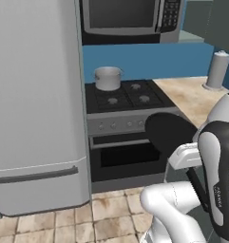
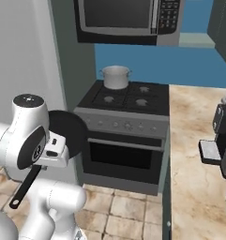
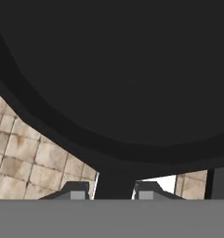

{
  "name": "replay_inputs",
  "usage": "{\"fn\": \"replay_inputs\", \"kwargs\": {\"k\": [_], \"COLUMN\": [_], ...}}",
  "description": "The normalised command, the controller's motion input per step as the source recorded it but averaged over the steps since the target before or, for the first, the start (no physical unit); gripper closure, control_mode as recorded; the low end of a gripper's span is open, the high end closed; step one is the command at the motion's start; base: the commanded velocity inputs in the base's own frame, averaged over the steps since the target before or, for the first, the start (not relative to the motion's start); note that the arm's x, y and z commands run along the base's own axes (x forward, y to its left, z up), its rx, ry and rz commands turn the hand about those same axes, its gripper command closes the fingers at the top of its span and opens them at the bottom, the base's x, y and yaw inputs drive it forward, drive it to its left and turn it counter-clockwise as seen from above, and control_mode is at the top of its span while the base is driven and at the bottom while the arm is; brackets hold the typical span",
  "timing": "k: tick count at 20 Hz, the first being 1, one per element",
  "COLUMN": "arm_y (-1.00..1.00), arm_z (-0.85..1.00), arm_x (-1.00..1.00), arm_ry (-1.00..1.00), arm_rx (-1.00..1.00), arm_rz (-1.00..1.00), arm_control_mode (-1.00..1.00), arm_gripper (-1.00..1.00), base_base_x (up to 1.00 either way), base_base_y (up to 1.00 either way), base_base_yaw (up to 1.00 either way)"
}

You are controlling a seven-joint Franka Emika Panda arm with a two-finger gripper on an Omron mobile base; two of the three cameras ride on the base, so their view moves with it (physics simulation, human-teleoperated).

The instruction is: Move the pot and pan from the stove into the sink.

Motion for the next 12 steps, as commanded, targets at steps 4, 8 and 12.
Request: {"fn": "replay_inputs", "kwargs": {"k": [4,8,12], "arm_y": [0.00,0.00,0.00], "arm_z": [0.00,0.00,0.00], "arm_x": [0.00,0.00,0.00], "arm_ry": [0.00,0.00,0.00], "arm_rx": [0.00,0.00,0.00], "arm_rz": [0.00,0.00,0.00], "arm_control_mode": [1.00,1.00,1.00], "arm_gripper": [1.00,1.00,1.00], "base_base_x": [-0.52,-0.43,-0.32], "base_base_y": [-0.02,0.00,0.00], "base_base_yaw": [0.04,0.03,0.10]}}
